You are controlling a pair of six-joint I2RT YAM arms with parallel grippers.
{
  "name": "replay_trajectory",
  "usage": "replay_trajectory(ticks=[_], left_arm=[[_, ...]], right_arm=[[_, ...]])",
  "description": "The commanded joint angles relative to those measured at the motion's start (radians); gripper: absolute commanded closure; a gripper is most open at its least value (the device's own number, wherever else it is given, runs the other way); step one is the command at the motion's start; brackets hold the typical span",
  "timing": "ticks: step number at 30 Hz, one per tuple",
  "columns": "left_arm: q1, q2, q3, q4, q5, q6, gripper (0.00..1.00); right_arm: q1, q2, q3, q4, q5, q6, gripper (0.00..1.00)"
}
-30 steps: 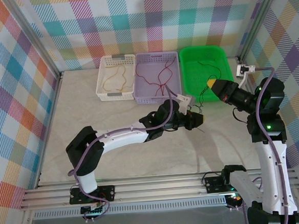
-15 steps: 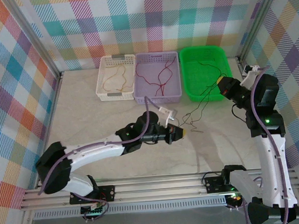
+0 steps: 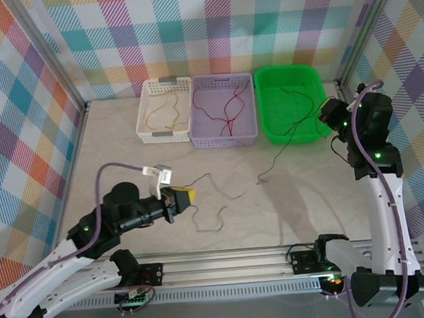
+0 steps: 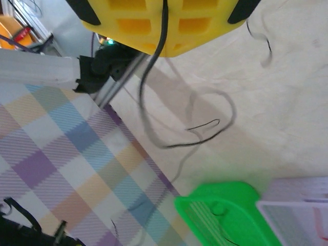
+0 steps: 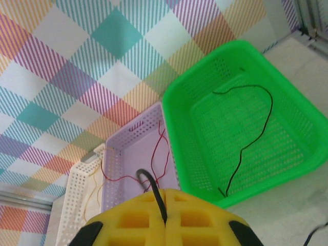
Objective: Untangle the cables
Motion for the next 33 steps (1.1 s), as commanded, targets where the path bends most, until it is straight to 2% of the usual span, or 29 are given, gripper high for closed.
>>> replay_trajectory(ticks=[1, 7, 12, 15, 26, 33], left_arm=[[0.03, -0.023, 0.058, -0.194, -0.054, 0.058, 1.0], [0.047, -0.043, 0.185, -0.303, -0.167, 0.127, 1.0], [0.047, -0.011, 0.219, -0.292, -0.165, 0.14, 1.0], [0.048, 0.024, 0.208, -0.267, -0.143, 0.139, 1.0], [0.048, 0.1, 0.172, -0.196, -0.131, 0.14, 1.0], [0.05, 0.138, 0.163, -0.167, -0.13, 0.147, 1.0]], right_arm=[[-0.005, 0.009, 0.045, 0.004, -0.005, -0.037, 1.0], [-0.003, 0.074, 0.166, -0.041, -0.011, -0.064, 1.0], [-0.002, 0.158, 0.273, -0.022, -0.173, -0.052, 1.0], [-0.003, 0.222, 0.37, -0.029, -0.229, -0.05, 1.0], [0.001, 0.446, 0.735, -0.084, -0.234, -0.096, 1.0], [0.048, 0.602, 0.9, -0.087, -0.225, -0.124, 1.0]])
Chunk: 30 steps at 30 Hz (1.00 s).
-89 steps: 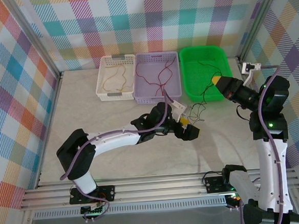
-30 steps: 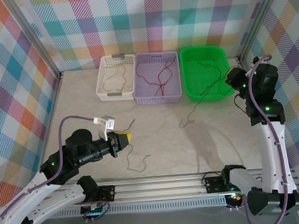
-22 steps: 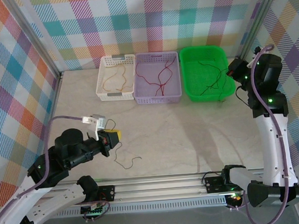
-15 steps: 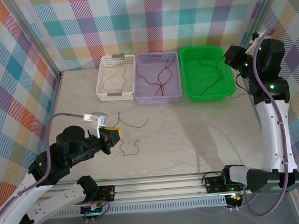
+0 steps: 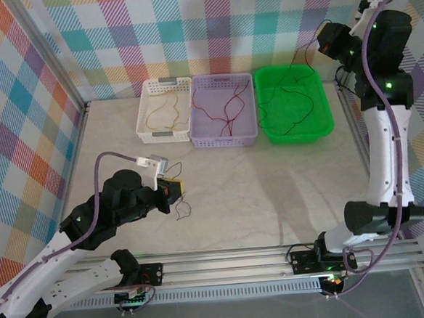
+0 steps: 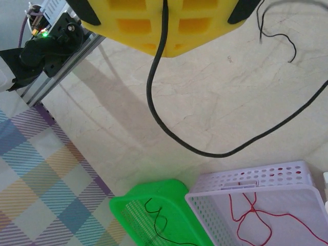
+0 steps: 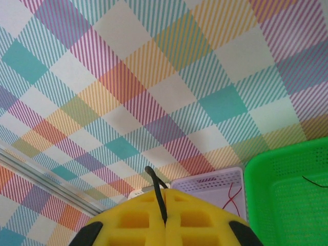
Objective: Untangle the cables
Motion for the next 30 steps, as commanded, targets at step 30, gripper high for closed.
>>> replay_trajectory(ticks=[30], left_arm=[[0.014, 0.151, -0.007, 0.199, 0.055, 0.021, 1.0]], right_arm=[[0.047, 0.281, -0.306, 0.064, 0.216, -0.079, 0.8]])
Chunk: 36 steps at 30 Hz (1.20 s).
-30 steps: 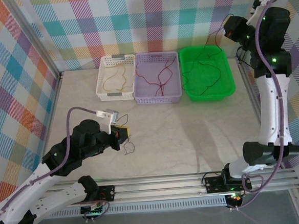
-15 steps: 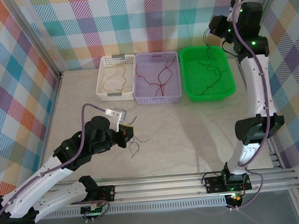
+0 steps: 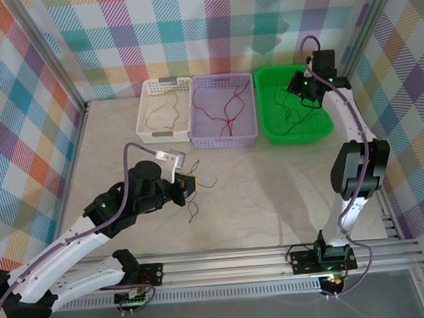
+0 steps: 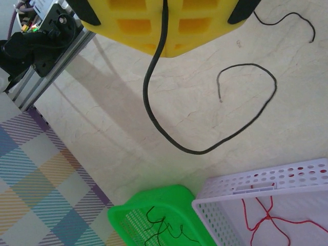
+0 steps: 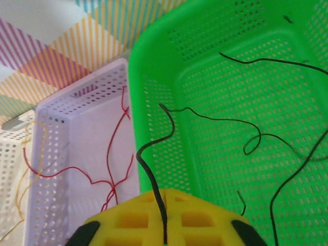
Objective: Untangle the cables
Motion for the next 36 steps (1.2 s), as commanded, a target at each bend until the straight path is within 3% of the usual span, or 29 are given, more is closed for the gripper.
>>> replay_trajectory(ticks=[1, 6, 14, 17, 20, 22, 24, 31, 36], left_arm=[[0.008, 0.015, 0.032, 0.049, 0.019, -0.002, 1.0], [0.009, 0.065, 0.079, 0.068, 0.026, -0.004, 1.0], [0.008, 0.24, 0.288, 0.096, 0.041, 0.027, 1.0], [0.009, 0.359, 0.481, 0.075, 0.07, 0.064, 1.0], [0.008, 0.498, 0.725, 0.032, 0.109, 0.112, 1.0], [0.008, 0.595, 0.897, 0.0, 0.135, 0.149, 1.0], [0.007, 0.705, 1.105, -0.049, 0.155, 0.183, 1.0], [0.011, 1.109, 1.776, -0.124, 0.235, 0.268, 1.0], [0.041, 1.241, 1.843, 0.091, 0.231, 0.23, 1.0]], right_arm=[[0.004, -0.068, -0.015, 0.011, 0.073, 0.015, 0.77], [0.004, -0.123, -0.028, -0.014, 0.106, 0.026, 0.57], [0.008, -0.284, -0.146, 0.057, 0.06, 0.045, 0.43], [0.02, -0.394, -0.257, 0.121, 0.037, 0.05, 0.34], [0.021, -0.512, -0.385, 0.151, 0.033, 0.064, 0.32], [0.023, -0.593, -0.474, 0.166, 0.029, 0.07, 0.21], [0.022, -0.684, -0.566, 0.17, 0.039, 0.07, 0.0], [0.021, -1.013, -0.83, 0.153, 0.116, 0.073, 0.0], [0.022, -1.257, -0.937, 0.112, 0.198, 0.059, 0.0]])
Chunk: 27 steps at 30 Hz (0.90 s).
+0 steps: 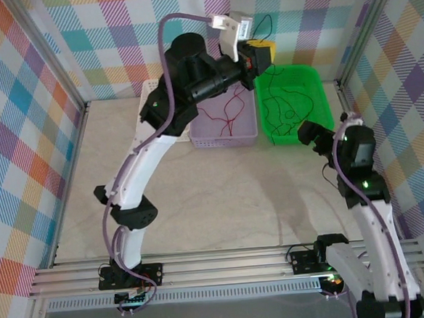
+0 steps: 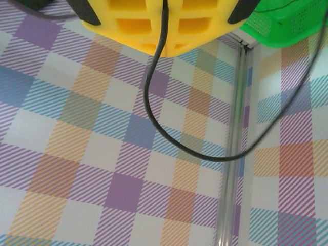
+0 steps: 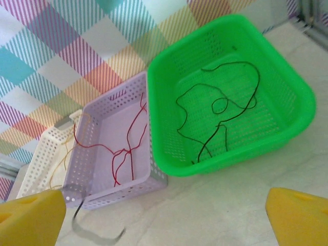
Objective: Untangle the cables
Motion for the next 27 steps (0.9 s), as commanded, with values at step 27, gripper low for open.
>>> replay_trajectory(ticks=[27], left_arm=[[0.062, 0.439, 0.055, 0.768, -0.065, -0.132, 1.0]], right_arm=[[0.004, -0.413, -0.079, -0.168, -0.025, -0.076, 0.0]])
